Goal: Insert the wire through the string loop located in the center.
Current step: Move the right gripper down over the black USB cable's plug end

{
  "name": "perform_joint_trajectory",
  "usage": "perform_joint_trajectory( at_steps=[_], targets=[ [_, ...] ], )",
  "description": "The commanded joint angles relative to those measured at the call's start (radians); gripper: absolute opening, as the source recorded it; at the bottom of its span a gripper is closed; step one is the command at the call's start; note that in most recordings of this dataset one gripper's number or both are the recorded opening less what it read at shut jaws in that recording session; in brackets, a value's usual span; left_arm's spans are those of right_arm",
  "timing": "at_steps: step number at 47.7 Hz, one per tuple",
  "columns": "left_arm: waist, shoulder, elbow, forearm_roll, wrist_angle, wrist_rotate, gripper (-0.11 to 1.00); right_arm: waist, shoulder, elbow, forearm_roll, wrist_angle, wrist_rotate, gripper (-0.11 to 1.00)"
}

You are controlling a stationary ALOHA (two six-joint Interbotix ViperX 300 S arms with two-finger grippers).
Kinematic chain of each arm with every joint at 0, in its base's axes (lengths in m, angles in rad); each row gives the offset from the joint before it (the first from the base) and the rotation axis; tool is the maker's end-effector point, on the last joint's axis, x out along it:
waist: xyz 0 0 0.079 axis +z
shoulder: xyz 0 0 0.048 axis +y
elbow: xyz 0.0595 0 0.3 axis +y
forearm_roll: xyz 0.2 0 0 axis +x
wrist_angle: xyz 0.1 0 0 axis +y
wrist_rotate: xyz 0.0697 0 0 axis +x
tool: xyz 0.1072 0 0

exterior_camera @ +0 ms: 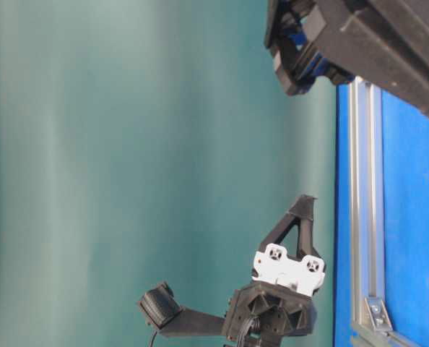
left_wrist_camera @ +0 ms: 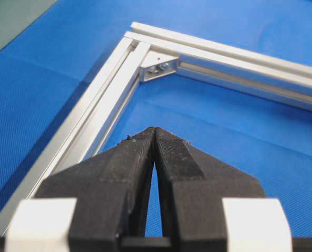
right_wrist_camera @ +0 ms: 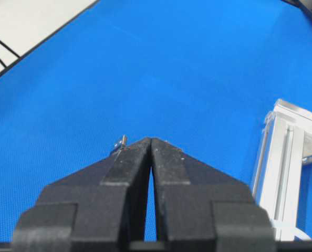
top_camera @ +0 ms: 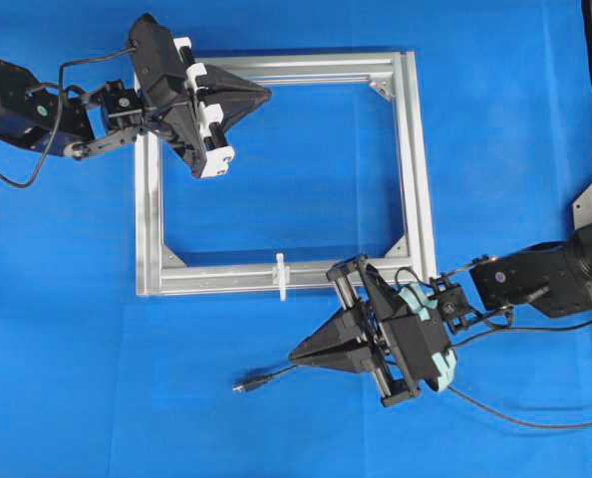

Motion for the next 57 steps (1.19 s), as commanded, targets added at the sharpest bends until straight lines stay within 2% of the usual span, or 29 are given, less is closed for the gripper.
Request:
perform_joint_trajectory(
  at_steps=[1,6,28,31,35,46,48,52,57],
  targets=[
    [-0.008,-0.044,-0.017,0.021,0.000,0.000,0.00,0.005,-0.052,-0.017,-0.003,-0.003,-0.006,0.00],
    [-0.008,-0.051,-0.014,0.021,0.000,0.000,0.00,0.006,-0.069,-0.021,-0.005,0.025,-0.006,-0.05],
    [-0.008,-0.052,-0.008,0.025,0.017,0.000,0.00,0.011,-0.081,-0.037,-0.005,0.133,0.046,-0.03],
    [-0.008,-0.052,-0.008,0.025,0.020,-0.002,0.00,0.017,-0.081,-0.040,-0.005,0.149,0.048,0.02],
    [-0.008,-0.054,-0.008,0.025,0.031,-0.003,0.00,0.029,-0.080,-0.044,-0.002,0.161,0.049,0.18],
    [-0.008,-0.052,-0.008,0.025,0.046,0.000,0.00,0.041,-0.075,-0.052,0.008,0.176,0.061,0.85],
    [-0.008,-0.052,-0.009,0.025,0.046,0.002,0.00,0.041,-0.075,-0.052,0.009,0.179,0.061,0.86],
    [-0.008,-0.052,-0.011,0.025,0.046,0.003,0.00,0.041,-0.074,-0.052,0.009,0.189,0.063,0.78],
    [-0.008,-0.052,-0.011,0.025,0.046,0.005,0.00,0.041,-0.060,-0.058,0.015,0.210,0.069,0.79]
  ],
)
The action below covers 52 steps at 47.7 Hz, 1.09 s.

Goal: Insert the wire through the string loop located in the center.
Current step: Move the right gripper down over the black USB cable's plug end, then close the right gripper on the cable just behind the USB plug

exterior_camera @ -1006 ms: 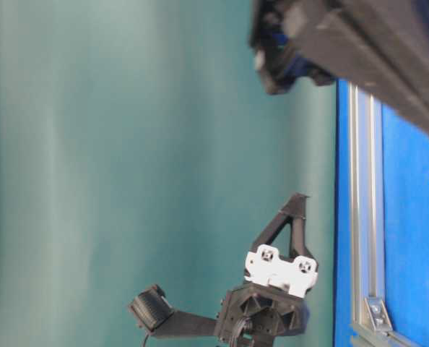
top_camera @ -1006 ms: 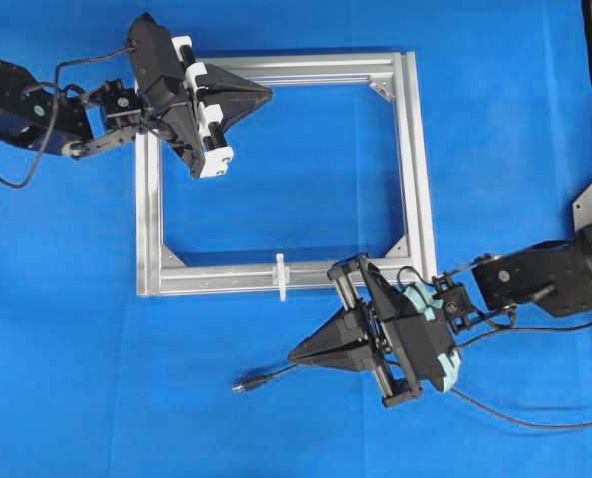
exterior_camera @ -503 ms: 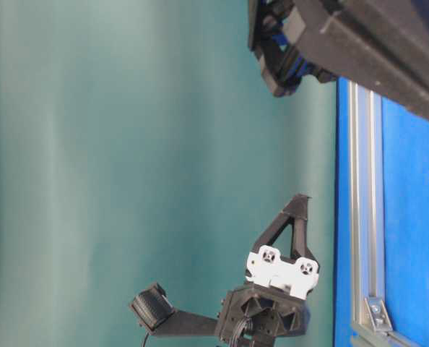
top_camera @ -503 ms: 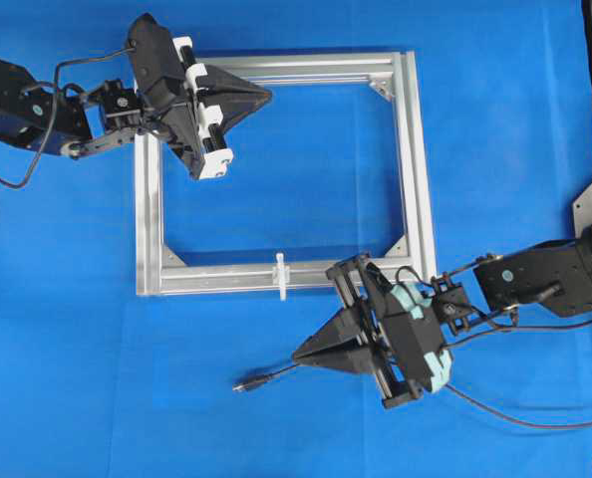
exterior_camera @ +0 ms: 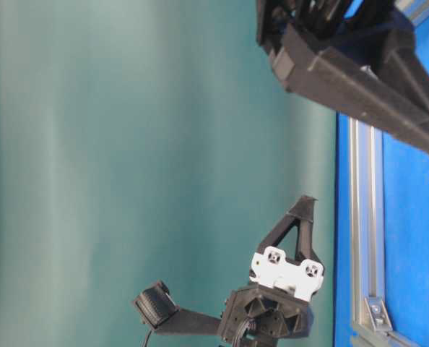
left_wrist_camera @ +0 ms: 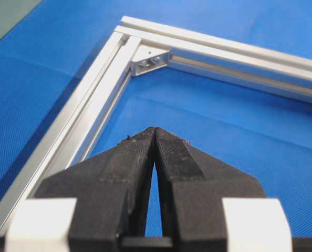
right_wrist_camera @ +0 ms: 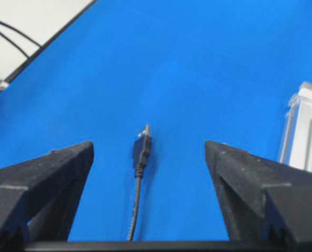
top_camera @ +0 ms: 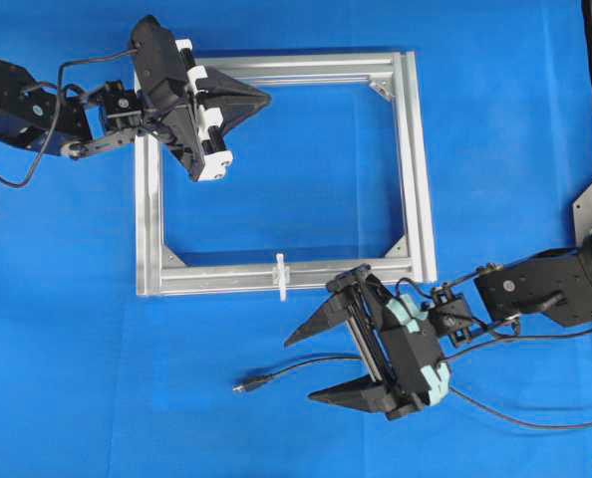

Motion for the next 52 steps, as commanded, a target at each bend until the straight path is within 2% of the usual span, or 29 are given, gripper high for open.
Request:
perform_joint_trajectory(
  at_steps=[1,22,38,52],
  targets=[
    [-0.003,-0.029,-0.011,0.003,-0.005,0.002,0.00,0.003,0.000,-0.025,0.009,0.012,0.006,0.79],
    [-0.003,-0.029,-0.012,0.005,-0.005,0.002,0.00,0.003,0.181,-0.118,0.049,0.052,0.040,0.79],
    [-0.002,-0.029,-0.008,0.005,-0.005,0.000,0.00,-0.012,0.233,-0.127,0.078,0.048,0.041,0.78],
    [-0.003,-0.029,-0.008,0.005,-0.005,0.000,0.00,-0.012,0.236,-0.124,0.078,0.025,0.041,0.78]
  ],
)
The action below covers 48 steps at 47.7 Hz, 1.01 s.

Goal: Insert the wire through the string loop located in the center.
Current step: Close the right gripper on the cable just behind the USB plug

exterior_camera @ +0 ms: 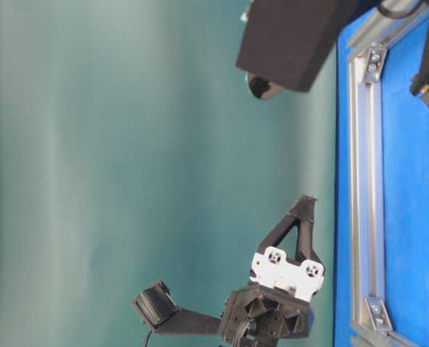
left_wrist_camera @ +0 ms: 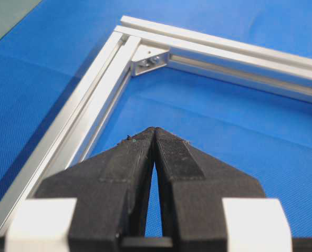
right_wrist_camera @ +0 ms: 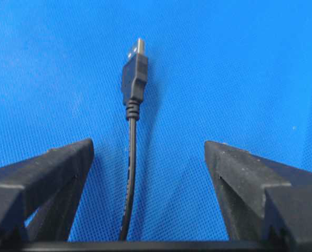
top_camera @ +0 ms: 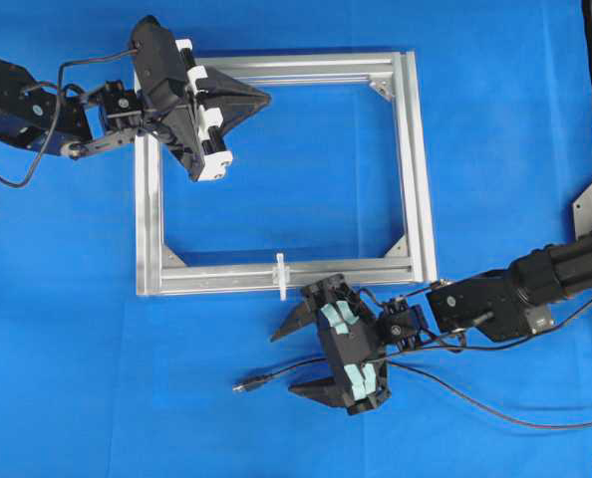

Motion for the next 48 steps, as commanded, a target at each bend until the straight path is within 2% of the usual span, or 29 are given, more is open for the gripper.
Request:
perform_joint_trajectory(
  at_steps=[1,6,9,12,18,21,24,41,48],
  targets=[
    [-0.002,-0.029,-0.008,0.003,-0.005,0.000,0.00,-0.003,-0.012,-0.012,0.003,-0.018,-0.002,0.78],
    [-0.002,-0.029,-0.006,0.003,-0.005,0.000,0.00,-0.002,-0.014,-0.012,0.000,-0.029,-0.005,0.75],
    [0.000,-0.029,-0.006,0.003,-0.005,0.000,0.00,0.000,-0.012,-0.014,-0.002,-0.032,-0.009,0.69],
    [-0.002,-0.029,-0.006,0.003,-0.003,0.000,0.00,0.000,-0.012,-0.014,-0.005,-0.031,-0.011,0.55],
    [0.000,-0.029,-0.006,0.003,-0.005,0.000,0.00,0.000,-0.014,-0.012,-0.012,-0.028,-0.011,0.19],
    [0.000,-0.029,-0.006,0.003,-0.003,0.000,0.00,0.000,-0.012,-0.012,-0.014,-0.028,-0.011,0.07],
    [-0.002,-0.029,-0.006,0.003,-0.005,0.000,0.00,0.002,-0.012,-0.012,-0.015,-0.029,-0.011,-0.01],
    [-0.002,-0.029,-0.006,0.003,-0.005,0.000,0.00,0.002,-0.015,-0.015,-0.015,-0.026,-0.005,-0.03],
    [-0.002,-0.029,-0.006,0.003,-0.003,0.000,0.00,0.005,-0.060,-0.015,-0.015,0.020,-0.003,-0.03]
  ],
)
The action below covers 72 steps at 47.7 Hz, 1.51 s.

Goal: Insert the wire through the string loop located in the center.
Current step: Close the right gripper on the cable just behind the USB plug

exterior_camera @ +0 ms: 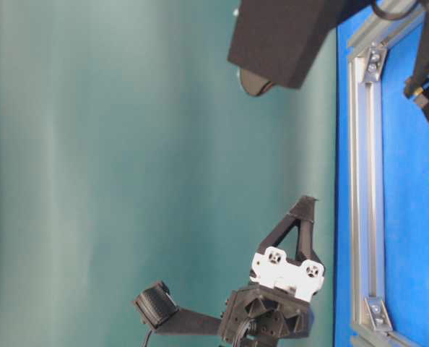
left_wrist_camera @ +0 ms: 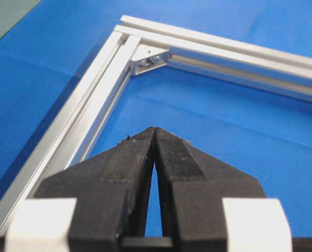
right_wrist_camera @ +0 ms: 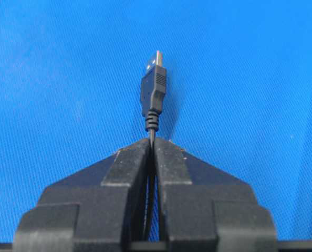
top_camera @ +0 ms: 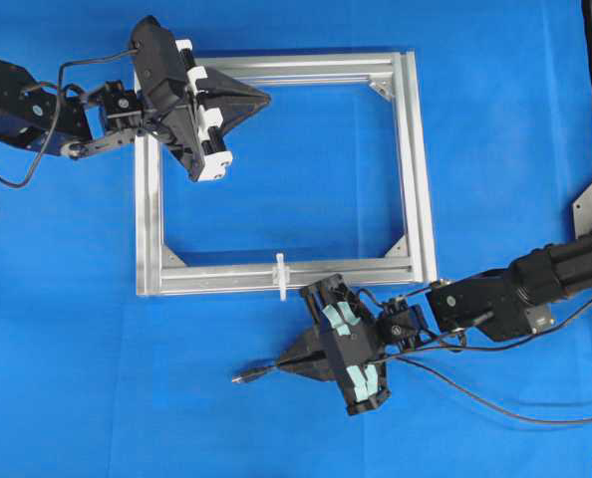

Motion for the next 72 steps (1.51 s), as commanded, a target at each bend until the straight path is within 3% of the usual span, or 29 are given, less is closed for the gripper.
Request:
perform_joint_trajectory(
  at_steps=[1,29,72],
  targets=[
    [-0.002,-0.028,-0.006,0.003,-0.005,0.000,0.00,0.005,-0.061,-0.015,-0.002,0.026,0.002,-0.03],
    [-0.002,-0.028,-0.006,0.003,-0.002,0.002,0.00,0.006,-0.295,-0.031,-0.002,0.279,-0.003,-0.03],
    [-0.002,-0.028,-0.006,0.003,-0.002,0.000,0.00,0.008,-0.295,-0.034,-0.003,0.291,-0.003,-0.03]
  ],
)
